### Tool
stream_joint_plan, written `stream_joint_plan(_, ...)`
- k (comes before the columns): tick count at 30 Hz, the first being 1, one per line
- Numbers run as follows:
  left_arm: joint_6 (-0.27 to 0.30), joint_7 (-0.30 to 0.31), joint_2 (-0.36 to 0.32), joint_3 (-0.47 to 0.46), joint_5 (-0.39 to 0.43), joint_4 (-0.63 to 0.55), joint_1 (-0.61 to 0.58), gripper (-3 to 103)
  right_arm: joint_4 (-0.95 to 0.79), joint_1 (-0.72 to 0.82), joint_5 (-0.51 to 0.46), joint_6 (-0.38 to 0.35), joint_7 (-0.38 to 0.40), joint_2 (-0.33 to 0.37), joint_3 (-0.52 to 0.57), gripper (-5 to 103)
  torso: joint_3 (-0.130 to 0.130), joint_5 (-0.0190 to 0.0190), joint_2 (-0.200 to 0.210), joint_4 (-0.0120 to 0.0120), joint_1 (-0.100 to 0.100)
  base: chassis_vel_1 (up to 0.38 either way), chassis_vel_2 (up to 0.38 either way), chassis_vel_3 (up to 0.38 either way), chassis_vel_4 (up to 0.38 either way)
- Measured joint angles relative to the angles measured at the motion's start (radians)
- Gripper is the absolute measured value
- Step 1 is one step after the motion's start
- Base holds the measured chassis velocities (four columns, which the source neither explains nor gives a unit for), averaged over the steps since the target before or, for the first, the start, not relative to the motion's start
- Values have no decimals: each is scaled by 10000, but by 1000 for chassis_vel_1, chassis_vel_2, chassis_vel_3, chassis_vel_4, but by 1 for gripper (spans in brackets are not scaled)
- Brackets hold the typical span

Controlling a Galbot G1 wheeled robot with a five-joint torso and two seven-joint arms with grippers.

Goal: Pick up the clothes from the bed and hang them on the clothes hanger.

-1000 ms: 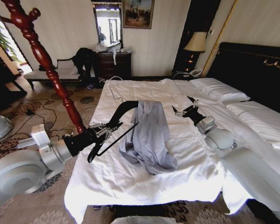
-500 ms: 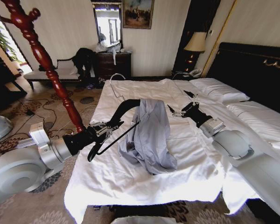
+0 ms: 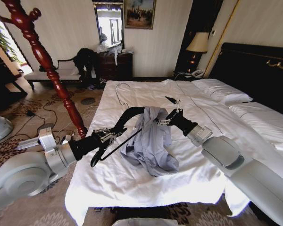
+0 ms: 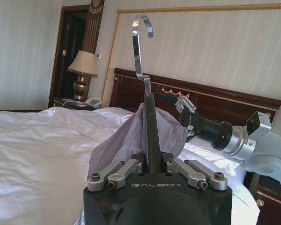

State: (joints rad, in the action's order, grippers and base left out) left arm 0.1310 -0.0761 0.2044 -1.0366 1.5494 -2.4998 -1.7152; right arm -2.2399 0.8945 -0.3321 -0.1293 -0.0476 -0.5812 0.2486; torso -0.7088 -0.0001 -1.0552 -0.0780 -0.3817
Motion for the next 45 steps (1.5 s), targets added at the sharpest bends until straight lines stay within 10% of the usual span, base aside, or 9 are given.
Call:
stream_joint_plan(6, 5, 4, -132, -106, 48, -1, 3, 16, 26, 66, 87, 0, -36, 18, -37, 100, 0, 2, 0, 0, 0, 0, 0, 0, 0)
stream_joint_plan(29, 33, -71, -222, -19, 57, -14, -51, 16, -105, 198, 516, 150, -136, 161, -219, 24, 0, 1, 0, 1, -1, 0, 0, 0, 0)
stream_joint_plan(45, 408, 423, 84, -634, 467, 6, -160, 24, -189, 447, 791, 370, -21, 377, -81, 22, 0, 1, 0, 1, -1, 0, 0, 0, 0)
